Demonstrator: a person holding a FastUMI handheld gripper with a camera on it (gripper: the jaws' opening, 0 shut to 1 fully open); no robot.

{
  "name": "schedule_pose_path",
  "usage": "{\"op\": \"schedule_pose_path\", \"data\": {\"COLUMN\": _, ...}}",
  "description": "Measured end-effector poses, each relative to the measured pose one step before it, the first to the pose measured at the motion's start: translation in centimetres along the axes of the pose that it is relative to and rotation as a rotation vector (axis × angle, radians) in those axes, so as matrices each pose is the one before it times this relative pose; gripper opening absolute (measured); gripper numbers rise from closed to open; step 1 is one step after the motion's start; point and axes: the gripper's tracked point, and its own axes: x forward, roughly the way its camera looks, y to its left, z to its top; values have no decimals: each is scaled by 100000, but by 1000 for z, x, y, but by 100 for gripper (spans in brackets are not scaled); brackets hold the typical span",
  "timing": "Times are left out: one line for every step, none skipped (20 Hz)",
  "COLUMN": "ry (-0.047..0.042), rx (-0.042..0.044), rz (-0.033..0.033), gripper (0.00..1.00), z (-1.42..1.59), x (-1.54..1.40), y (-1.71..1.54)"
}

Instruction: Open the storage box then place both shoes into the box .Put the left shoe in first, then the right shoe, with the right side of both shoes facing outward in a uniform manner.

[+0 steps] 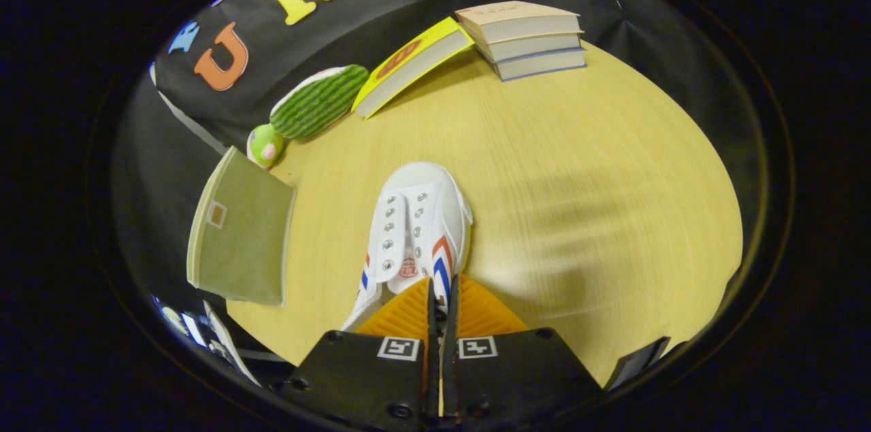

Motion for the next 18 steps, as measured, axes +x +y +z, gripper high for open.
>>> {"op": "schedule_pose_path", "data": {"ry": -1927, "rx": -1338, "rz": -1530, "gripper": 7, "z": 345, "x": -703, "y": 270}}
{"op": "schedule_pose_path", "data": {"ry": -1462, "rx": -1180, "rz": -1238, "gripper": 7, "z": 290, "x": -723, "y": 425}}
{"op": "schedule_pose_path", "data": {"ry": -1207, "rx": -331, "rz": -557, "gripper": 7, "z": 378, "x": -770, "y": 587}}
{"op": "schedule_pose_path", "data": {"ry": -1172, "rx": -265, "rz": 558, "gripper": 7, "z": 375, "x": -761, "y": 816}}
{"op": "schedule_pose_path", "data": {"ry": -1197, "rx": 307, "rz": 1193, "gripper": 7, "z": 489, "x": -716, "y": 993}}
{"op": "schedule_pose_path", "data": {"ry": -963, "rx": 18, "rz": 1848, "gripper": 7, "z": 440, "x": -799, "y": 1167}}
{"op": "schedule_pose_path", "data": {"ry": -1473, "rx": 118, "rz": 2143, "gripper": 7, "z": 496, "x": -934, "y": 1287}}
{"op": "schedule_pose_path", "data": {"ry": -1605, "rx": 717, "rz": 1863, "gripper": 7, "z": 613, "x": -814, "y": 1335}}
{"op": "schedule_pose_path", "data": {"ry": -1134, "rx": -227, "rz": 1985, "gripper": 8, "z": 547, "x": -646, "y": 1447}}
{"op": "schedule_pose_path", "data": {"ry": -1305, "rx": 665, "rz": 1872, "gripper": 7, "z": 624, "x": -475, "y": 1428}}
{"op": "schedule_pose_path", "data": {"ry": -632, "rx": -330, "rz": 1767, "gripper": 7, "z": 547, "x": -249, "y": 1498}}
{"op": "schedule_pose_path", "data": {"ry": -1004, "rx": -80, "rz": 1447, "gripper": 7, "z": 553, "x": -389, "y": 1515}}
{"op": "schedule_pose_path", "data": {"ry": -721, "rx": -912, "rz": 809, "gripper": 7, "z": 436, "x": -62, "y": 1360}}
{"op": "schedule_pose_path", "data": {"ry": -907, "rx": -1291, "rz": 527, "gripper": 7, "z": 467, "x": -31, "y": 1534}}
{"op": "schedule_pose_path", "data": {"ry": -806, "rx": -1802, "rz": 509, "gripper": 7, "z": 304, "x": -21, "y": 1728}}
{"op": "schedule_pose_path", "data": {"ry": -934, "rx": -1077, "rz": 648, "gripper": 7, "z": 214, "x": 217, "y": 1769}}
{"op": "schedule_pose_path", "data": {"ry": -586, "rx": -256, "rz": 1397, "gripper": 7, "z": 97, "x": 388, "y": 1906}}
{"op": "schedule_pose_path", "data": {"ry": 564, "rx": -442, "rz": 1774, "gripper": 7, "z": -103, "x": 521, "y": 1950}}
